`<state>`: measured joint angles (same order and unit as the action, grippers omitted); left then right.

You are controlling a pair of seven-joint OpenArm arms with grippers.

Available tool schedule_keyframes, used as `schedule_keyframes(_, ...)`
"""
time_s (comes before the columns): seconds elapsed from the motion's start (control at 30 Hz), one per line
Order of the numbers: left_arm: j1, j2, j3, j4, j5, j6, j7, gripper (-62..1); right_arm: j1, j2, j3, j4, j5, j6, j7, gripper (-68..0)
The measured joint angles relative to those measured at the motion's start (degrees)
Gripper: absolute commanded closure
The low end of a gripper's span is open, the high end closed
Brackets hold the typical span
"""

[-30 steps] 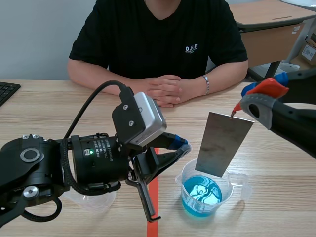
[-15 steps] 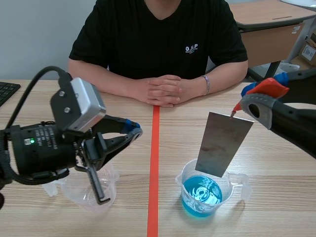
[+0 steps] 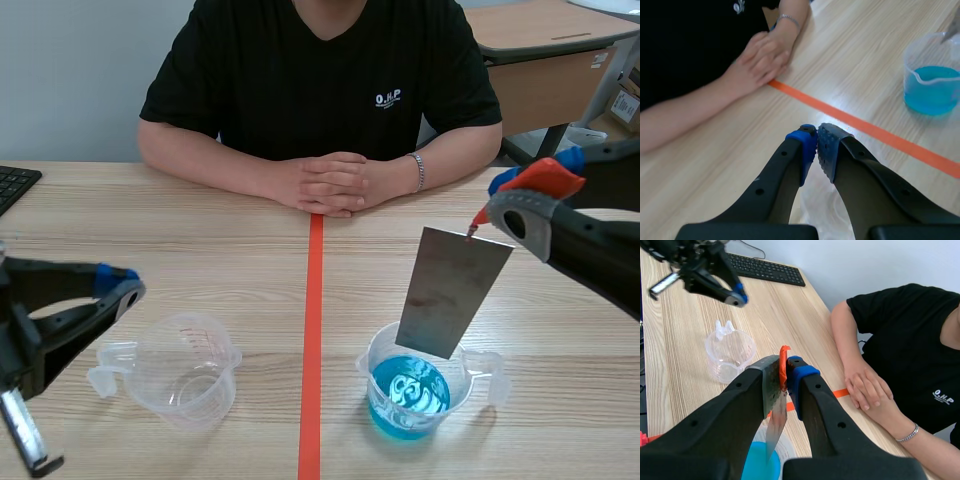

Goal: Do the redox reaction experiment.
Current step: 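Point at the plate with the left hand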

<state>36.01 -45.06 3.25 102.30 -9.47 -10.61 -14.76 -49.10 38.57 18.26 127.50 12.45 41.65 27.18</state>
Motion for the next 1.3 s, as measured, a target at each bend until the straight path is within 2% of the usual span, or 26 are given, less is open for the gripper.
schedule_keyframes(0.1,7.1,1.6,-3.9,0.1,-0.2,0.9,-0.5,-5.3,0.0,0.0,0.0,0.0,0.0,0.0,0.0,-1.5)
schedule_keyframes(0.4,20.0,12.9,-16.0,0.1,-0.8,2.6,-0.4,-5.7,0.0,0.0,0.0,0.0,0.0,0.0,0.0,-1.5)
schedule_keyframes(0.57,24.7,19.1,-17.2,0.1,-1.0,4.1,0.0,-5.7,0.0,0.0,0.0,0.0,0.0,0.0,0.0,-1.5)
schedule_keyframes(0.7,27.7,22.8,-17.2,0.1,-1.0,5.6,2.8,-5.7,0.0,0.0,0.0,0.0,0.0,0.0,0.0,-1.5)
schedule_keyframes(0.77,28.9,24.3,-17.2,0.1,0.8,5.7,3.7,-5.7,0.0,0.0,0.0,0.0,0.0,0.0,0.0,-1.5)
schedule_keyframes(0.9,29.7,26.6,-17.2,0.1,1.5,5.7,5.2,-5.7,0.0,0.0,0.0,0.0,0.0,0.0,0.0,-1.5)
schedule_keyframes(1.3,29.7,28.1,-17.1,0.1,1.5,6.5,7.9,-5.7,0.0,0.0,0.0,0.0,0.0,0.0,0.0,-1.5)
